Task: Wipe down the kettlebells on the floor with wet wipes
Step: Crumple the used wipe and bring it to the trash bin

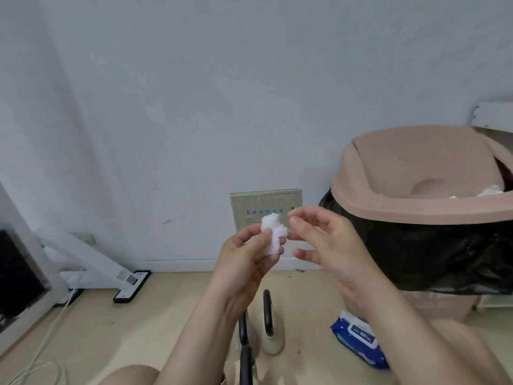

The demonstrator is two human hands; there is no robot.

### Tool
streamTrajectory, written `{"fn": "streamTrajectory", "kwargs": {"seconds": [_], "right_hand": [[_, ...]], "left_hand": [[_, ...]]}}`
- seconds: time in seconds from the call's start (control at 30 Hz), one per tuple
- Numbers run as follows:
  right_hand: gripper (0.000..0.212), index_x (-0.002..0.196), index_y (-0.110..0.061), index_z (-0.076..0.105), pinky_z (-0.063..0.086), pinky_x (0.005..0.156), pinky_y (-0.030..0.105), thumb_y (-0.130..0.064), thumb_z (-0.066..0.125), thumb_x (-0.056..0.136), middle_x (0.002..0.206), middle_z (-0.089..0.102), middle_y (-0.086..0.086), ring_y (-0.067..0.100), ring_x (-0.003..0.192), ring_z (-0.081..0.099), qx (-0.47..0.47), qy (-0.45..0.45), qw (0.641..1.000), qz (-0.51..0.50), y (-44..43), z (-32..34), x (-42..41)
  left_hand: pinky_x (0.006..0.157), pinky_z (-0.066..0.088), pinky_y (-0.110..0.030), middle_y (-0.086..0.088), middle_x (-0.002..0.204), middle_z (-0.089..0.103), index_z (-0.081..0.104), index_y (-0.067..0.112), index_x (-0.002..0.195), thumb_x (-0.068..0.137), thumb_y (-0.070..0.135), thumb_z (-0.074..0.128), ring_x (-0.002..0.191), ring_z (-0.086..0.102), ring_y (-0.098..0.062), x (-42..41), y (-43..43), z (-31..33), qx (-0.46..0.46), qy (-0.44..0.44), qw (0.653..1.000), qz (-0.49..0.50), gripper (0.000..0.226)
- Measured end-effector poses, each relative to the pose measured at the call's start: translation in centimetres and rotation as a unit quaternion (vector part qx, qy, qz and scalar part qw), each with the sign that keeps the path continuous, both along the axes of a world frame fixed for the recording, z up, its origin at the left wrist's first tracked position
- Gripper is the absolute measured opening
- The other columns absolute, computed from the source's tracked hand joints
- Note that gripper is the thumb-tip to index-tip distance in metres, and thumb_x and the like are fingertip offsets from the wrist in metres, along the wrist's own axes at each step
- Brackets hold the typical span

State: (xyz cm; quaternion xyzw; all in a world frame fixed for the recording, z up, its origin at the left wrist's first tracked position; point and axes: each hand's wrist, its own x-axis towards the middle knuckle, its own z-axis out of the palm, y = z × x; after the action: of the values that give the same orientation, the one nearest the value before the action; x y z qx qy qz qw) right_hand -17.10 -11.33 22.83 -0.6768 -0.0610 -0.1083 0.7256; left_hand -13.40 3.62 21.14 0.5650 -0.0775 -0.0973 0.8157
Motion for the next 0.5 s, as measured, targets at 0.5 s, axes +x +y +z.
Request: {"fn": "streamTrajectory", "kwargs": {"seconds": [0.5], "right_hand": [[0.016, 0.099, -0.028, 0.074, 0.056, 0.081, 0.02, -0.019, 0.069, 0.086, 0.093, 0.074, -0.011, 0.001, 0.091, 0.068, -0.13, -0.042, 0.974, -0.18, -18.6, -0.7, 4.1]], "left_hand": [[0.076, 0.057, -0.027, -0.016, 0.085, 0.071, 0.07, 0.002, 0.088, 0.085, -0.002, 0.067, 0.081, 0.07, -0.024, 7.3, -20.4, 2.8, 0.075, -0.059, 0.992, -0.086, 0.006]]}}
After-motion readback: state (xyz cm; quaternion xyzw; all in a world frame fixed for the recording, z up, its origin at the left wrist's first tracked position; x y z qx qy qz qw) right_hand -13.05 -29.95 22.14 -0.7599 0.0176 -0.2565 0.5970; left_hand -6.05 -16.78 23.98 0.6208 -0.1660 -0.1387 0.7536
